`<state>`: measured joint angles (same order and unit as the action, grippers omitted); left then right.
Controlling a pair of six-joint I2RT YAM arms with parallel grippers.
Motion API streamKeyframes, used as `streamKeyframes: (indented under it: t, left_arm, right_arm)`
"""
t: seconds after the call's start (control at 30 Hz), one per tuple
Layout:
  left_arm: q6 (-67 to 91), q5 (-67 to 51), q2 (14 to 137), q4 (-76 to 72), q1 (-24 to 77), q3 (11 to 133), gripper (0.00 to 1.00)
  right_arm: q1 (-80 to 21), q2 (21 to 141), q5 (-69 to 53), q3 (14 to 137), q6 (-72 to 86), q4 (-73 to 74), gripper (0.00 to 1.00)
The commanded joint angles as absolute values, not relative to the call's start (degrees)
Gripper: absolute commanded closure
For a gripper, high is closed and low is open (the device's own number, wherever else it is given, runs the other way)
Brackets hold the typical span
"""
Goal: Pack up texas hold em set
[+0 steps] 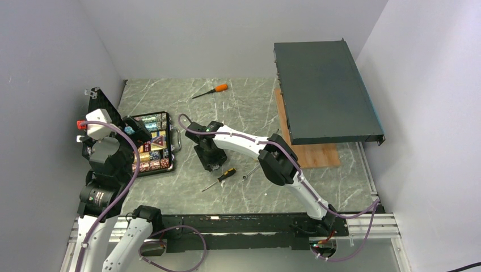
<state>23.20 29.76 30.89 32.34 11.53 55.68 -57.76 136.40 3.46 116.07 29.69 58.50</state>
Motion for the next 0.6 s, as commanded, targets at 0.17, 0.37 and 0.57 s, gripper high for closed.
streamKeyframes:
  t: [0.17, 0.37, 0.57]
  left_arm:
    - [22.5, 28.9, 31.4, 30.1, 11.2, 56.4, 0.01]
    - [22.4, 28.7, 31.4, 30.1, 11.2, 56.5, 0.01]
    - [22.4, 28.6, 31.5, 30.1, 11.2, 56.5, 0.01]
  right_arm:
    - [-55.7, 143.2, 1.4, 116.8, 25.5, 61.6, 0.46]
    - [-55.6, 146.9, 1.2, 119.9, 23.8, 64.1, 0.47]
    - [-55.4, 149.8, 4.3, 122.2, 23.3, 66.7, 0.48]
